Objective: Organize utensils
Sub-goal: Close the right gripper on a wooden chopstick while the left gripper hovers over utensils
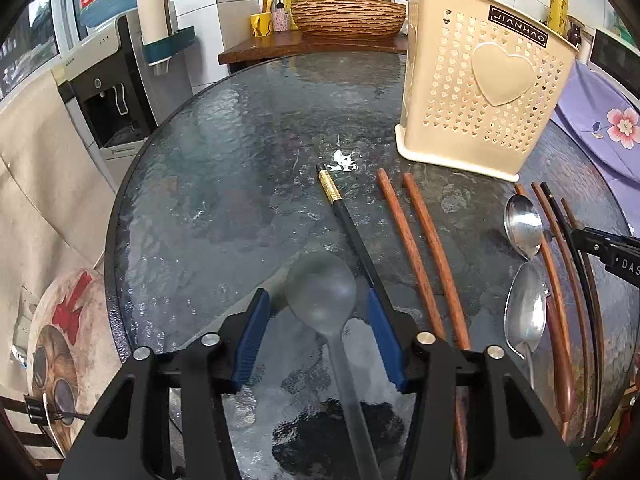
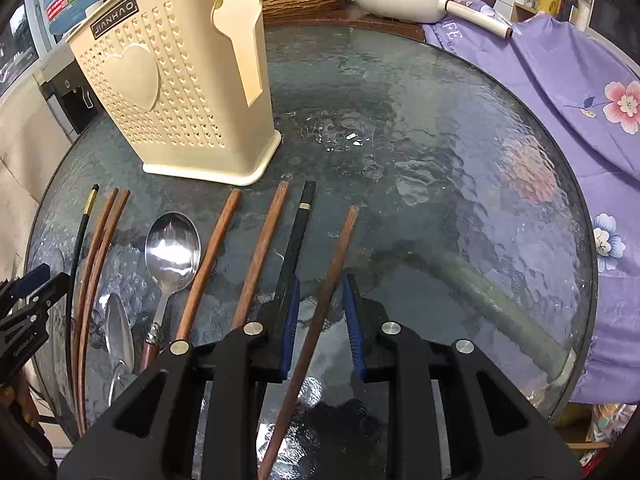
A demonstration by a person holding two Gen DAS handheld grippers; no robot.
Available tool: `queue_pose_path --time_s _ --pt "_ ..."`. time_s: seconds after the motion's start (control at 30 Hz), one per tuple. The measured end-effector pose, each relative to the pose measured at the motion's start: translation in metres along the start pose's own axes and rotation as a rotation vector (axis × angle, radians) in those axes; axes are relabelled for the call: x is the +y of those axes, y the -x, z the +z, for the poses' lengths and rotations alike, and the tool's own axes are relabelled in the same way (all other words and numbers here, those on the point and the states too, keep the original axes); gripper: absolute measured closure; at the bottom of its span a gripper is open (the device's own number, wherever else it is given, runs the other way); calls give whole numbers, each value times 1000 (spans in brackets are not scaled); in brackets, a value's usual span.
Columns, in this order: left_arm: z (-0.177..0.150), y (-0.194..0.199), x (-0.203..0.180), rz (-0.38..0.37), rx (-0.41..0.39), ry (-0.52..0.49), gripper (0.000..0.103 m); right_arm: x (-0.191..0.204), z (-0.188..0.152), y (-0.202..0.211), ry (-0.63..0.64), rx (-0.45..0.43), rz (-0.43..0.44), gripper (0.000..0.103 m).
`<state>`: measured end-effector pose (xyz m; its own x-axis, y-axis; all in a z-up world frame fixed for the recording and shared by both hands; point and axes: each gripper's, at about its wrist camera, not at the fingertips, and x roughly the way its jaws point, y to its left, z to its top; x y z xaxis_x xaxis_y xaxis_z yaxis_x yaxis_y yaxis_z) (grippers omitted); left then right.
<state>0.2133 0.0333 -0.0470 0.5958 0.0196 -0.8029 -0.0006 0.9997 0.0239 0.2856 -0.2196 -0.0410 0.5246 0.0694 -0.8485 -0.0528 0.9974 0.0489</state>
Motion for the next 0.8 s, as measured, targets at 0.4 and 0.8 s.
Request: queue_pose_path --time_s 0.4,0.8 --pt "3 -1 -7 -12 11 -5 68 -2 8 -11 34 13 -2 93" --pt "16 3 -6 -74 -28 9 68 -22 23 -16 -30 -18 92 95"
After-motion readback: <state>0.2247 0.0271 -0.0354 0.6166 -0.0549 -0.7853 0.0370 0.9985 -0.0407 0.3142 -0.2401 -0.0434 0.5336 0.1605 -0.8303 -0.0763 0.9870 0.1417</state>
